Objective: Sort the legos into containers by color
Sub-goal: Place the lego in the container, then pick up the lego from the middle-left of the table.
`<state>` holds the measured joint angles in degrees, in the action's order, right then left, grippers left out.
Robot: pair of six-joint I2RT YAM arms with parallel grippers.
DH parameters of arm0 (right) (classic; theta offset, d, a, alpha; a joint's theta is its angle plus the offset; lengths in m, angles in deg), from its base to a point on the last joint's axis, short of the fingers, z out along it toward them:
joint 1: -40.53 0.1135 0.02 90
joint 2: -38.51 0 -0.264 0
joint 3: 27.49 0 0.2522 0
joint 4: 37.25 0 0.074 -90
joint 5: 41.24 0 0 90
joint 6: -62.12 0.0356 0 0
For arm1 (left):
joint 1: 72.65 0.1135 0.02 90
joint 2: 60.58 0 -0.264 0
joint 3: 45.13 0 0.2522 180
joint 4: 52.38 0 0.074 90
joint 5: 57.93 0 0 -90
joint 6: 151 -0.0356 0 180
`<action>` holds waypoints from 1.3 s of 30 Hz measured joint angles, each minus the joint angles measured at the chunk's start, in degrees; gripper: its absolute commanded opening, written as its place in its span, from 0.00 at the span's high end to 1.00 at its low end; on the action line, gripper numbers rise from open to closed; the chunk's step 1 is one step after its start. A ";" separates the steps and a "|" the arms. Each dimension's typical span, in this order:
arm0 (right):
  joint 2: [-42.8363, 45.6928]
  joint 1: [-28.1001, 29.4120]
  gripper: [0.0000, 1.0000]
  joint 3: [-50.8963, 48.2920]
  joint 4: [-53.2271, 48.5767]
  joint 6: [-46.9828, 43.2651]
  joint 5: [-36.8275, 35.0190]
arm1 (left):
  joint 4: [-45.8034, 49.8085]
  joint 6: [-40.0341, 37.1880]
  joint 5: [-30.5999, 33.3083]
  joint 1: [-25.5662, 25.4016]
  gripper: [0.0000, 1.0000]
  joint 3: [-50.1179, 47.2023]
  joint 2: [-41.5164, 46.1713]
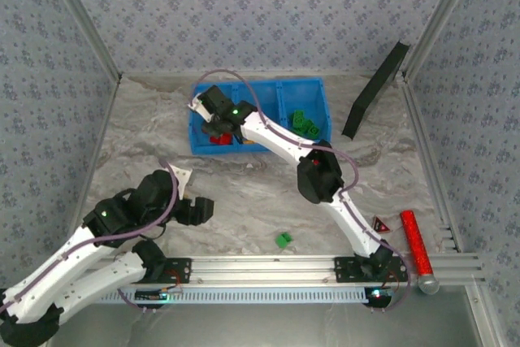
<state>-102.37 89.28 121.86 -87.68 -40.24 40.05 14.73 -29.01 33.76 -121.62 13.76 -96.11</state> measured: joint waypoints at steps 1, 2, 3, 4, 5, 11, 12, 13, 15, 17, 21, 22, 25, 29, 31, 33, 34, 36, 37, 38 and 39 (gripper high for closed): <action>-1.40 -0.15 0.73 1.51 -0.22 -0.57 -0.02 | -0.02 0.55 -0.33 -0.85 0.12 -0.31 -0.26; -2.38 -0.31 0.73 2.54 -0.59 -0.83 -0.07 | 0.00 0.98 -0.66 -1.53 0.11 -0.50 -0.66; -3.41 -0.46 0.72 3.52 -0.85 -1.14 -0.09 | -0.02 1.46 -0.94 -2.32 0.10 -0.52 -1.42; -4.28 -0.66 0.71 4.20 -0.96 -1.55 -0.11 | -0.33 1.79 -1.09 -3.21 0.09 -0.52 -2.32; -4.76 -0.79 0.69 4.46 -1.03 -1.73 -0.13 | -0.52 2.08 -1.07 -4.00 0.09 -0.52 -3.10; -5.70 -1.44 0.59 4.85 -1.46 -2.71 -0.07 | -2.21 3.65 0.24 -12.17 0.08 -0.50 -10.05; -5.70 -1.53 0.58 4.94 -1.49 -2.73 -0.09 | -2.91 3.72 0.63 -13.81 0.08 -0.50 -11.58; -5.70 -1.62 0.57 4.96 -1.46 -2.73 -0.07 | -3.45 3.85 1.16 -15.45 0.08 -0.42 -13.35; -5.70 -1.66 0.54 5.14 -1.46 -2.71 -0.02 | -4.37 3.98 2.40 -18.88 0.08 0.04 -17.29; -5.70 -1.66 0.50 5.25 -1.49 -2.78 0.07 | -5.60 4.11 3.74 -22.18 0.08 0.83 -21.05; -5.70 -1.64 0.46 5.25 -1.49 -3.21 0.37 | -10.64 4.09 5.33 -27.41 0.08 2.40 -27.30; -5.70 -1.64 0.45 5.25 -1.49 -3.21 0.48 | -12.22 4.07 5.64 -28.35 0.08 2.67 -28.65; -5.68 -1.64 0.38 5.27 -1.49 -3.50 0.59 | -16.22 3.67 6.51 -30.14 0.07 3.52 -32.44; -5.11 -1.66 0.30 5.29 -1.99 -3.61 0.76 | -18.03 1.84 7.15 -31.74 0.05 6.27 -38.16; -4.04 -1.66 0.27 5.18 -2.38 -3.63 0.74 | -18.08 0.13 7.43 -32.70 0.05 8.22 -41.46; -2.23 -1.64 0.26 4.52 -2.54 -3.69 0.70 | -18.36 -1.33 7.39 -33.24 0.05 9.55 -44.06; -1.01 -1.64 0.25 4.09 -2.56 -3.76 0.70 | -18.99 -2.05 7.32 -33.44 0.05 9.84 -45.22; 1.53 -1.64 0.24 3.48 -2.82 -3.82 0.70 | -20.20 -3.30 7.10 -33.66 0.05 9.94 -46.93; 2.89 -1.64 0.24 3.30 -2.95 -3.89 0.70 | -20.74 -3.85 6.95 -33.68 0.05 9.94 -47.69; 3.98 -1.64 0.24 3.23 -3.08 -4.00 0.66 | -21.16 -4.26 6.86 -33.70 0.05 9.99 -48.37; 5.33 -1.64 0.24 3.02 -3.08 -4.04 0.52 | -21.59 -4.59 6.80 -33.70 0.05 10.19 -49.31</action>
<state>-97.04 87.64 124.88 -90.76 -44.28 40.58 -6.87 -33.60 40.56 -155.32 23.94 -145.42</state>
